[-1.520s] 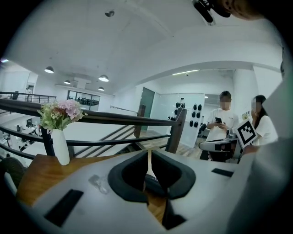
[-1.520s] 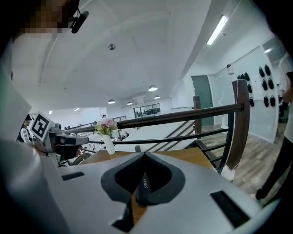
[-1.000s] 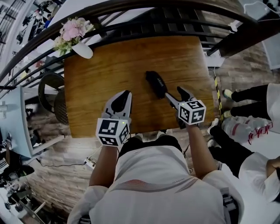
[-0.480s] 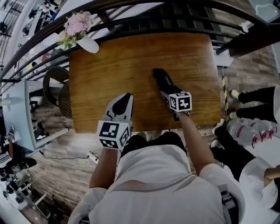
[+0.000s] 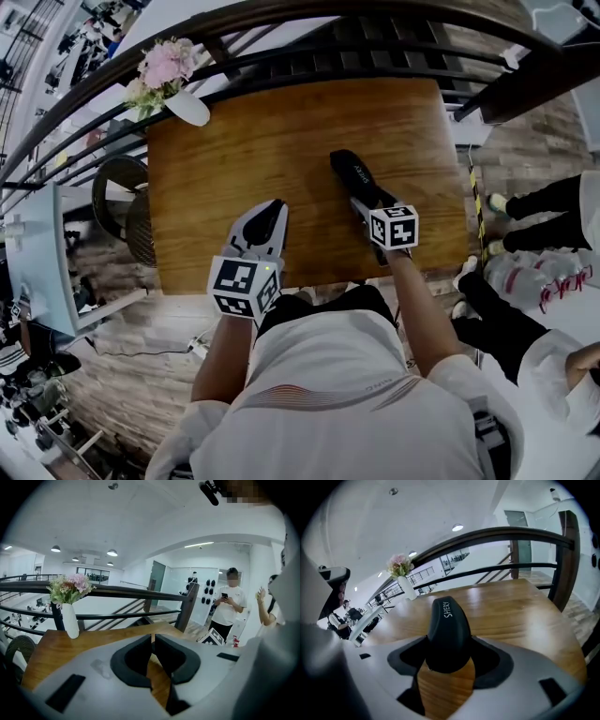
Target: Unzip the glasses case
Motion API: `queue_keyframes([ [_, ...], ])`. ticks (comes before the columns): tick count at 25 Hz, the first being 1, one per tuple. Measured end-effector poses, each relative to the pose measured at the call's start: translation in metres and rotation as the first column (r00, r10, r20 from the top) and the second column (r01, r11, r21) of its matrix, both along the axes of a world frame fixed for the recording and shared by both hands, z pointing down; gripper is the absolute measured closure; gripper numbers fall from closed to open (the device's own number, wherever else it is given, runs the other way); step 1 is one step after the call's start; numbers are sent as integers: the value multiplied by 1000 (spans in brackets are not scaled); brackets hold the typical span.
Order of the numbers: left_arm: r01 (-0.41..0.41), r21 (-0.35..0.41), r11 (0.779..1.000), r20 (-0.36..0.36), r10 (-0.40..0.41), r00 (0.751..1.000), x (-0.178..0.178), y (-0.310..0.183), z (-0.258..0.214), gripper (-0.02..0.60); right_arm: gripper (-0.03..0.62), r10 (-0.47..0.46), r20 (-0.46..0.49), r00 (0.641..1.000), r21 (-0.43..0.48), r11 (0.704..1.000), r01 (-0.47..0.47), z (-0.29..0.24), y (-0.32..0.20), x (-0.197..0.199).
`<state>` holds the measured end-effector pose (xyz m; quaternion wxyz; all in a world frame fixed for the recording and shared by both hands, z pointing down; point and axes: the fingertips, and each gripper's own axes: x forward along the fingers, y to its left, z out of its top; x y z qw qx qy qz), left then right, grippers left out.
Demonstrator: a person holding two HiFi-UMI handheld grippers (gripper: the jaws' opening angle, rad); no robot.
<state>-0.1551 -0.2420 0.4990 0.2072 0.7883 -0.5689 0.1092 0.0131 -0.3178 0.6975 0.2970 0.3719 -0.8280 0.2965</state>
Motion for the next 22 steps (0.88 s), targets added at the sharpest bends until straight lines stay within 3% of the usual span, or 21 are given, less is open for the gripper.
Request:
queue_keyframes([
  [7, -66, 76, 995, -23, 68, 997, 25, -17, -31, 548, 250, 56, 87, 995, 182, 981, -71, -97, -10, 29],
  [15, -142, 185, 972, -46, 152, 987, 60, -37, -79, 548, 250, 84, 165, 983, 382, 913, -142, -217, -1, 71],
  [22, -162, 236, 958, -93, 188, 978, 80, -41, -102, 548, 250, 74, 186, 980, 480, 863, -156, -263, 12, 85],
])
